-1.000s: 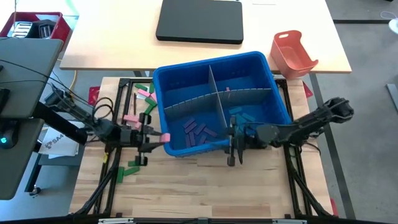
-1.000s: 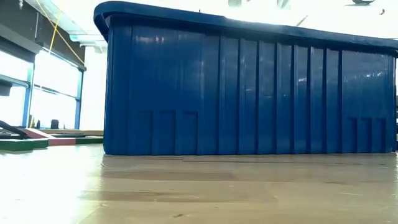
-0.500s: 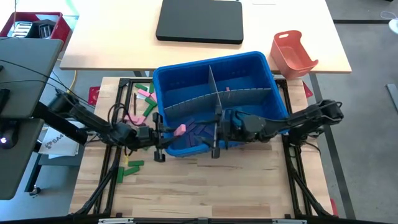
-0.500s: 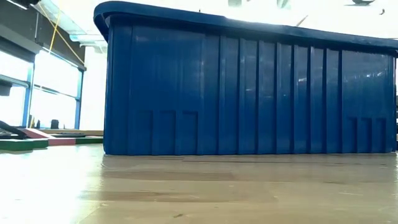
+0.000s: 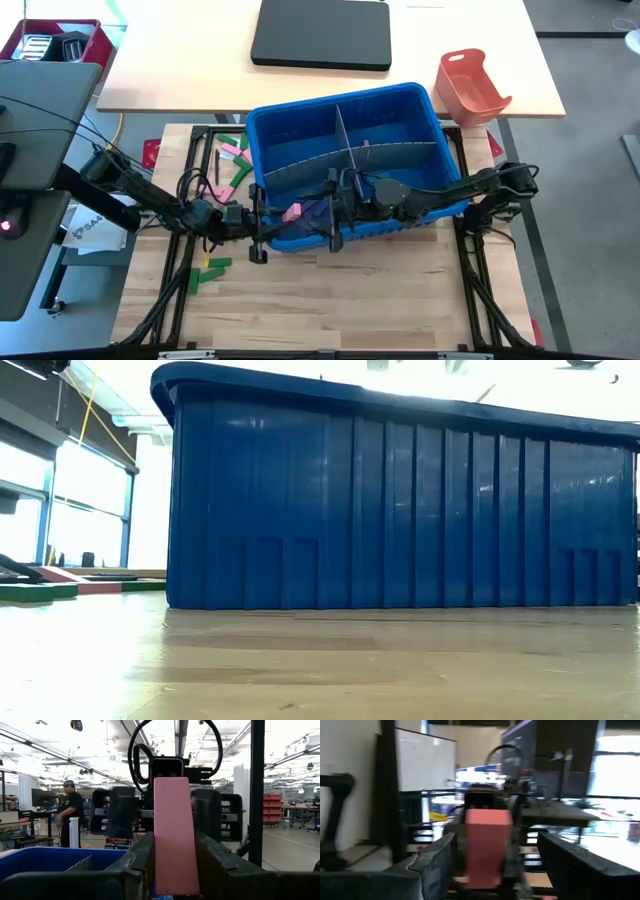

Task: Sort blocks
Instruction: Put the pink block into the blue bin with the other pink block

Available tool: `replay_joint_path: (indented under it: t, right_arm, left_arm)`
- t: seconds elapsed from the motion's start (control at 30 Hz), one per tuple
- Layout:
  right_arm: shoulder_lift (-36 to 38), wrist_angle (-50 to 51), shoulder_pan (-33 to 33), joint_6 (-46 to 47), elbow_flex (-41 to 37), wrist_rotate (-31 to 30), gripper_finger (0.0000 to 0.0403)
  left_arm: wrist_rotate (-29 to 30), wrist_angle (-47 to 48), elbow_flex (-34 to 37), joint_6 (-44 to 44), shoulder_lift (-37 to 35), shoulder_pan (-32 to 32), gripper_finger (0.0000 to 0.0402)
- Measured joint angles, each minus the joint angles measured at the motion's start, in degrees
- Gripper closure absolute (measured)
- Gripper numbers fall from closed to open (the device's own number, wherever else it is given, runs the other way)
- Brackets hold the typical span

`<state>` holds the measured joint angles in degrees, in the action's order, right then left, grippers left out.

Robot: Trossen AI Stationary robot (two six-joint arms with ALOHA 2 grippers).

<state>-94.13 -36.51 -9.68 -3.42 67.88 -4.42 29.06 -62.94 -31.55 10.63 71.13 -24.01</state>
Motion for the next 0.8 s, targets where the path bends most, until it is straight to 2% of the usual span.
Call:
replay_joint_path:
  t: [0.17, 0.5, 0.6, 0.8]
  right_arm:
    - [-1.11, -0.54, 0.45, 2.52, 0.02, 1.7, 0.0155]
    - [-1.2, -1.15, 1.08, 2.46, 0.02, 1.71, 0.0283]
    - [-1.16, -0.94, 1.15, 2.74, 0.02, 1.7, 0.0297]
    - [-0.9, -0.18, 1.14, 2.09, 0.02, 0.77, 0.0297]
  left_arm:
    - [0.0, 0.02, 0.0, -0.11, 0.0, 0.0, 0.0306]
    - [-0.04, 0.11, -0.04, -3.17, 1.59, 1.47, 0.0302]
    - [-0.3, -0.26, -0.04, -3.9, 2.2, 1.94, 0.0301]
    - [0.44, 0.23, -0.04, -3.8, 1.94, 1.84, 0.0284]
